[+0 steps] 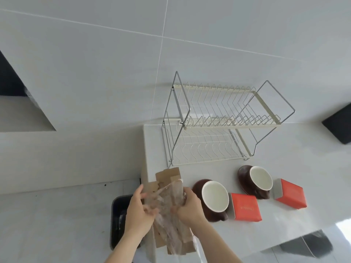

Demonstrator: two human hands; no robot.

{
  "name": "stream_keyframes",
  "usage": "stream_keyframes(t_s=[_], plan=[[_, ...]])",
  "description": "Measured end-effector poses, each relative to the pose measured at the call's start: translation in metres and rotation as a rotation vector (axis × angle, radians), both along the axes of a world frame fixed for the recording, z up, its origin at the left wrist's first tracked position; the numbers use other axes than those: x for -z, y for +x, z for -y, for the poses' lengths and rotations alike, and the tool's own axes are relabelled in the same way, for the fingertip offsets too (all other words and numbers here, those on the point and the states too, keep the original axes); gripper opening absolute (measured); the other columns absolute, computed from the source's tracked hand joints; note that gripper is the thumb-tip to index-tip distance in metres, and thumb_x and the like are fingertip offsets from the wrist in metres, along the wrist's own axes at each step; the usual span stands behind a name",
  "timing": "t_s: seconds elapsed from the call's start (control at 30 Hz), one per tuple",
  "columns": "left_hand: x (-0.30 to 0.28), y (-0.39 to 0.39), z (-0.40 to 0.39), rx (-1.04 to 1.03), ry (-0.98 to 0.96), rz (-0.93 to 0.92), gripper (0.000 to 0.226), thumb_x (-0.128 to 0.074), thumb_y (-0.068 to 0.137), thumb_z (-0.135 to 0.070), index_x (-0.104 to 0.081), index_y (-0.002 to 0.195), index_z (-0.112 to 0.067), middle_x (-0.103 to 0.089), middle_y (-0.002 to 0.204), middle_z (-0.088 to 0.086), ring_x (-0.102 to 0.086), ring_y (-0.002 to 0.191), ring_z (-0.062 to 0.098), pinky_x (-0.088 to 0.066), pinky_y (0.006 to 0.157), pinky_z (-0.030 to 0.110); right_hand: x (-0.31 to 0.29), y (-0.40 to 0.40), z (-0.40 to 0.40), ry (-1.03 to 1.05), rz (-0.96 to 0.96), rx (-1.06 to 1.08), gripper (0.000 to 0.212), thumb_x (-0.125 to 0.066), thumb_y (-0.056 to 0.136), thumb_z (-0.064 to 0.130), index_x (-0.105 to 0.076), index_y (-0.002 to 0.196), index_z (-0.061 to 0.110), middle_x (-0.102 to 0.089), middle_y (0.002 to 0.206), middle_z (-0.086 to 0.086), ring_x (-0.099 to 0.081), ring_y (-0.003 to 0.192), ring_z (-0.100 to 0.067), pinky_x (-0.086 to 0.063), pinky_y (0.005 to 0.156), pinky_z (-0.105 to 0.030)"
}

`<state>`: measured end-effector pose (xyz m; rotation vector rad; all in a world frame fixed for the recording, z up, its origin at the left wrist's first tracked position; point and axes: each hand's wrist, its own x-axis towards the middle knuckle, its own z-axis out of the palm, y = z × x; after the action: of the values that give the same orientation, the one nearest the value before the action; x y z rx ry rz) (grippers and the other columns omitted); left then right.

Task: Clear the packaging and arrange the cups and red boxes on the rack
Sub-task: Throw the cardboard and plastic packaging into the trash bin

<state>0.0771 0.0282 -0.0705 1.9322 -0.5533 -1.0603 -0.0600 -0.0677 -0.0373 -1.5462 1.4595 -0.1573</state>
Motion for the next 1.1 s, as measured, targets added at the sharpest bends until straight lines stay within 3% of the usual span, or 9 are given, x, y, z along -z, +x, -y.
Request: stream_keyframes(t_s=[0.17, 0.3, 0.37, 0.47, 0.57, 0.67, 0.77, 0.97, 1.1], plan=[[-0.009, 0.01, -0.001, -0.066, -0.034, -0.112, 0.067, -0.084, 0.077, -0.028, -0.049, 0.134, -0.024, -0.055, 0.132, 0.0, -0.058, 0.11, 0.011, -0.049, 0.091, 0.033, -0.02, 0.013, 0.001, 0.153, 0.251, 0.106, 0.037, -0.066, 0.065, 0.005, -0.067, 0.099, 0.02, -0.075, 0.091, -0.009, -0.074, 0.083, -0.028, -0.063, 0.073, -0.05], [-0.017, 0.023, -0.009, -0.203, -0.021, -0.414, 0.096, -0.079, 0.078, -0.049, -0.024, 0.154, -0.029, -0.03, 0.157, 0.003, -0.034, 0.142, 0.026, -0.031, 0.114, 0.046, -0.03, 0.027, 0.001, 0.254, 0.404, 0.152, 0.041, -0.066, 0.073, -0.003, -0.065, 0.11, 0.014, -0.075, 0.101, -0.014, -0.075, 0.088, -0.03, -0.062, 0.079, -0.05], [-0.019, 0.029, -0.018, -0.236, -0.048, -0.561, 0.096, -0.079, 0.074, -0.055, -0.031, 0.152, -0.027, -0.052, 0.141, -0.004, -0.044, 0.136, 0.025, -0.033, 0.114, 0.046, -0.028, 0.036, -0.002, 0.304, 0.424, 0.163, 0.046, -0.067, 0.074, -0.005, -0.062, 0.115, 0.015, -0.073, 0.106, -0.014, -0.075, 0.09, -0.031, -0.062, 0.081, -0.052], [-0.02, 0.042, -0.036, -0.189, -0.042, -0.606, 0.066, -0.084, 0.066, -0.054, -0.067, 0.121, -0.021, -0.078, 0.101, 0.0, -0.069, 0.108, 0.029, -0.047, 0.104, 0.055, -0.023, 0.053, -0.013, 0.3, 0.402, 0.185, 0.052, -0.073, 0.072, -0.006, -0.057, 0.116, 0.017, -0.071, 0.107, -0.015, -0.075, 0.087, -0.032, -0.063, 0.076, -0.046], [-0.01, 0.053, -0.045, -0.322, 0.008, -0.471, 0.054, -0.088, 0.071, -0.029, -0.062, 0.118, -0.018, -0.076, 0.102, 0.005, -0.073, 0.092, 0.028, -0.056, 0.091, 0.053, -0.014, 0.07, -0.027, 0.251, 0.291, 0.196, 0.051, -0.079, 0.072, 0.001, -0.051, 0.112, 0.017, -0.068, 0.104, -0.014, -0.073, 0.084, -0.027, -0.059, 0.063, -0.033], [-0.006, 0.066, -0.051, -0.479, 0.015, -0.388, 0.051, -0.087, 0.072, -0.016, -0.056, 0.112, -0.018, -0.073, 0.102, 0.006, -0.072, 0.088, 0.027, -0.058, 0.083, 0.049, 0.0, 0.086, -0.04, 0.238, 0.191, 0.123, 0.037, -0.08, 0.077, 0.018, -0.056, 0.105, 0.021, -0.071, 0.097, -0.009, -0.073, 0.083, -0.024, -0.059, 0.066, -0.034], [0.006, 0.079, -0.062, -0.554, 0.049, -0.279, 0.045, -0.087, 0.07, -0.019, -0.056, 0.102, -0.022, -0.072, 0.096, 0.005, -0.071, 0.084, 0.025, -0.059, 0.08, 0.048, 0.01, 0.099, -0.054, 0.276, 0.136, 0.022, 0.033, -0.075, 0.078, 0.022, -0.061, 0.108, 0.024, -0.073, 0.097, -0.006, -0.074, 0.081, -0.022, -0.061, 0.069, -0.035], [0.02, 0.09, -0.086, -0.448, 0.16, -0.103, 0.032, -0.08, 0.077, -0.033, -0.056, 0.097, -0.024, -0.065, 0.087, -0.009, -0.064, 0.082, 0.017, -0.052, 0.072, 0.037, 0.041, 0.12, -0.077, 0.212, -0.06, -0.096, 0.038, -0.07, 0.076, 0.021, -0.058, 0.111, 0.026, -0.07, 0.097, 0.003, -0.07, 0.085, -0.018, -0.062, 0.073, -0.036], [0.048, 0.09, -0.103, -0.45, 0.218, -0.171, 0.018, -0.066, 0.086, -0.039, -0.06, 0.092, -0.023, -0.066, 0.088, -0.002, -0.063, 0.082, 0.018, -0.051, 0.072, 0.037, 0.066, 0.129, -0.086, 0.184, -0.209, -0.158, 0.038, -0.067, 0.076, 0.028, -0.056, 0.111, 0.03, -0.067, 0.101, 0.006, -0.067, 0.089, -0.017, -0.059, 0.077, -0.036]])
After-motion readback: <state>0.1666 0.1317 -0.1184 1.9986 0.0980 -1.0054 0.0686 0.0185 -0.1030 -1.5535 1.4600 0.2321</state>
